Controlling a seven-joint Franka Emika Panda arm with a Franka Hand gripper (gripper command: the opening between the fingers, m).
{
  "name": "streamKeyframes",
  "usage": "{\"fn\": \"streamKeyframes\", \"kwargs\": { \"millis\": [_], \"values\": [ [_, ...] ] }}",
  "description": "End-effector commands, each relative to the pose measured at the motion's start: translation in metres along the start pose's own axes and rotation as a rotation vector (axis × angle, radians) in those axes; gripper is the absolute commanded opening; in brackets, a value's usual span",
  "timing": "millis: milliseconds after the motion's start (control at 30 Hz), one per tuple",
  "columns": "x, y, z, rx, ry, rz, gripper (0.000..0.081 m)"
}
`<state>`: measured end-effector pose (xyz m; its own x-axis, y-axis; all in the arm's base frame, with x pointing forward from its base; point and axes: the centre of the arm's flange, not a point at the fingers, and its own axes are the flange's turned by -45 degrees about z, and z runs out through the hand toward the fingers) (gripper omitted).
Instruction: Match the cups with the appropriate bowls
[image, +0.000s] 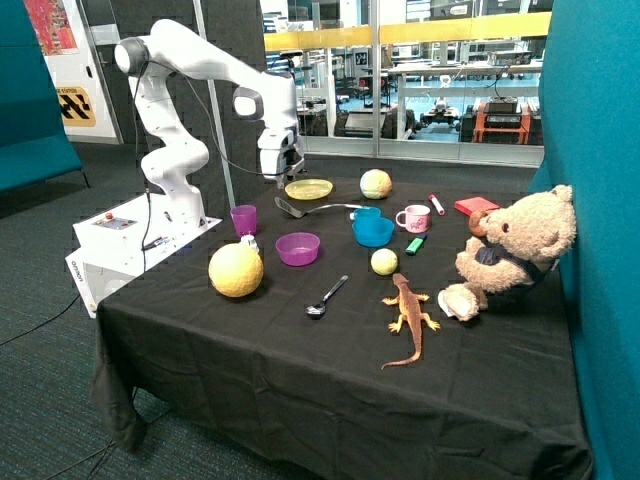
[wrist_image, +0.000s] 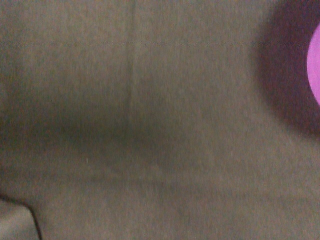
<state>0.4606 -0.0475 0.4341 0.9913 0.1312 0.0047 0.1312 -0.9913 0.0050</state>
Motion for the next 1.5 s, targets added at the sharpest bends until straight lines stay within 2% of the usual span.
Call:
{"fn": "streamKeyframes", "kwargs": {
  "millis": [0, 167, 433, 700, 833, 1000, 1200, 1467],
  "values": [
    [-0.039, 0.003, -0.011, 0.0051, -0.0046, -0.020, 0.0520],
    [-0.058, 0.006, -0.013, 0.0051, -0.0046, -0.024, 0.0524],
    [-0.076, 0.015, -0.004, 0.0051, -0.0046, -0.015, 0.0524],
    [-0.114, 0.012, 0.010, 0.0052, -0.0045, -0.058, 0.0521],
    [-0.121, 0.011, 0.015, 0.0052, -0.0045, -0.060, 0.0521],
    [-0.134, 0.026, 0.023, 0.0051, -0.0046, -0.011, 0.0517],
    [-0.138, 0.047, 0.030, 0.0049, -0.0048, 0.046, 0.0516],
    [-0.147, 0.058, 0.037, 0.0049, -0.0048, 0.060, 0.0518]
  ]
}}
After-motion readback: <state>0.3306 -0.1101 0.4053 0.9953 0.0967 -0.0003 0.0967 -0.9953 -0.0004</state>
